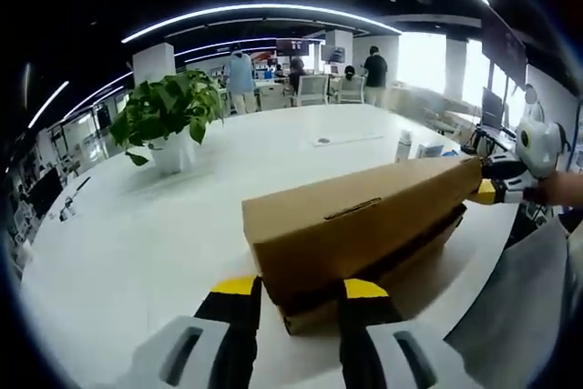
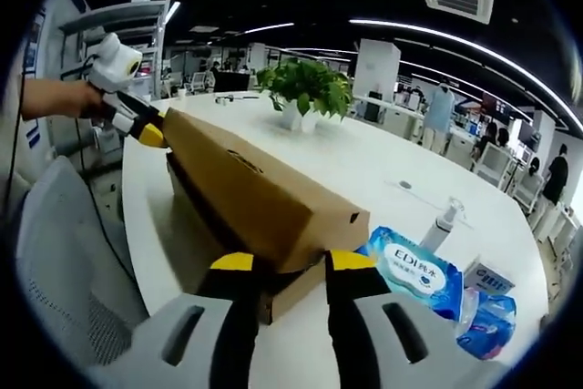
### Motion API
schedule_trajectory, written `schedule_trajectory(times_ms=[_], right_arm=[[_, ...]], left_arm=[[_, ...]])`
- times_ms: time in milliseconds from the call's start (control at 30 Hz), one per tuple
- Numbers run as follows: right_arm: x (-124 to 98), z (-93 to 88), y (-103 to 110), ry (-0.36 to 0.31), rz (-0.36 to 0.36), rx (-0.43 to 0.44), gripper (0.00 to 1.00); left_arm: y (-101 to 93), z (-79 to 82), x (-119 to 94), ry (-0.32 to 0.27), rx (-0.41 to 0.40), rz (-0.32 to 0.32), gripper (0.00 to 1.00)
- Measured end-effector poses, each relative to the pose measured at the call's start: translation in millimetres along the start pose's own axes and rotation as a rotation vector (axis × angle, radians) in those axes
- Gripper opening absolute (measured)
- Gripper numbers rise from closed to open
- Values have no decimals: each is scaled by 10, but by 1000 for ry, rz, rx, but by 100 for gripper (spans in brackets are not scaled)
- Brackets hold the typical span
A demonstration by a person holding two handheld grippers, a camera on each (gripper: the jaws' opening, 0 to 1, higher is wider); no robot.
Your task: Operate the shoe box by opening the lid, removing the specified soft item, and placing it in the target area until the item is outside and the box remains undamaged.
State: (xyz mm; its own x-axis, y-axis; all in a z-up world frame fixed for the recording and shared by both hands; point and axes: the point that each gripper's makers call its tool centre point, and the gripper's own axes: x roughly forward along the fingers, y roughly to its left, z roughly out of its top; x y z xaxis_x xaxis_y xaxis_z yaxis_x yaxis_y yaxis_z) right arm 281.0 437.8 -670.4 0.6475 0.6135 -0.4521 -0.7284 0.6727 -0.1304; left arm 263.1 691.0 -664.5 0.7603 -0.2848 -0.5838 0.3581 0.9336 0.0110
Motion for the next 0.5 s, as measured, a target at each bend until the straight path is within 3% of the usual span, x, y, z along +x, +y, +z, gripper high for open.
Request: schedule_trajectory(times_ms=[500], right_arm=[[10,-89,120,26,40,-5,33]], left_arm=[[-68,-144,31,35,20,-24,39]])
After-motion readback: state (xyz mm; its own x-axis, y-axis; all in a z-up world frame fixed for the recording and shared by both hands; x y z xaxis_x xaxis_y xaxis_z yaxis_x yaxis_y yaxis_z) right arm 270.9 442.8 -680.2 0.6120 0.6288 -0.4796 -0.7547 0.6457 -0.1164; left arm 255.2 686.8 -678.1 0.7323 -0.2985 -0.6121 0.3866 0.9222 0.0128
